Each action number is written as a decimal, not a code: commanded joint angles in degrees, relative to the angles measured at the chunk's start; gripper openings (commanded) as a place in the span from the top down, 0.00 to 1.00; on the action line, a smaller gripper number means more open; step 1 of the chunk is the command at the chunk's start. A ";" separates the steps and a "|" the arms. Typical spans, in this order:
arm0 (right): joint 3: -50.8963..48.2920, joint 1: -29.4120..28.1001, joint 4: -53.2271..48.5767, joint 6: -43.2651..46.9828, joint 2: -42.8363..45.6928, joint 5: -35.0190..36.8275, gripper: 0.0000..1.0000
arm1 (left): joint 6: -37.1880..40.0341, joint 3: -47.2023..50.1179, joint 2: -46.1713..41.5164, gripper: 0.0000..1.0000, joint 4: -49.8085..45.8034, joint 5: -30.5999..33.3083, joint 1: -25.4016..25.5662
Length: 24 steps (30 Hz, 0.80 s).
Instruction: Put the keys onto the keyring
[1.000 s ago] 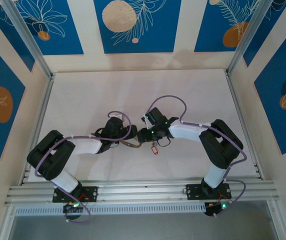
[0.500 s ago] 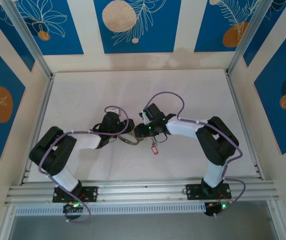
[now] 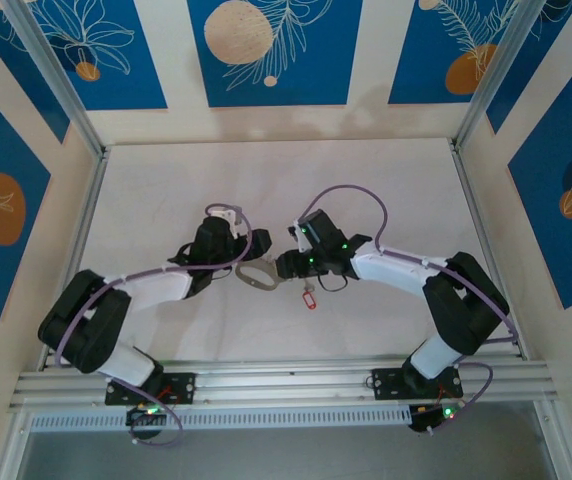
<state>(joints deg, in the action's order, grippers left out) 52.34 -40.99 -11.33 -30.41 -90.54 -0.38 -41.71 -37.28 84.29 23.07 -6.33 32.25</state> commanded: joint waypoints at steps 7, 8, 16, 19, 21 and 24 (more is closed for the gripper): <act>-1.77 -3.01 -2.03 1.84 -1.53 2.35 0.49 | -2.05 5.30 -8.64 0.28 -4.96 -2.81 -0.35; -1.56 -3.18 -1.97 2.00 -1.93 2.53 0.49 | -2.01 5.55 -9.17 0.28 -5.18 -2.61 -0.36; 0.79 -3.57 -2.48 4.02 -5.90 4.07 0.49 | 0.96 4.53 -11.06 0.25 -8.31 -1.94 -0.46; 1.46 -3.52 -2.88 4.40 -6.71 4.73 0.49 | 2.16 3.67 -11.46 0.23 -9.16 -2.33 -0.61; 1.69 -3.53 -2.96 4.48 -7.14 5.04 0.49 | 2.58 3.54 -11.73 0.22 -9.21 -2.75 -0.85; 2.25 -3.44 -3.23 4.66 -7.69 5.55 0.49 | 2.73 3.21 -12.03 0.20 -9.14 -3.72 -1.22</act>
<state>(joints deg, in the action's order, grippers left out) 52.73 -44.25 -13.17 -26.92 -97.36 4.14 -40.49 -32.32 73.65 14.87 -8.51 31.83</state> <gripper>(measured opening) 0.506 0.795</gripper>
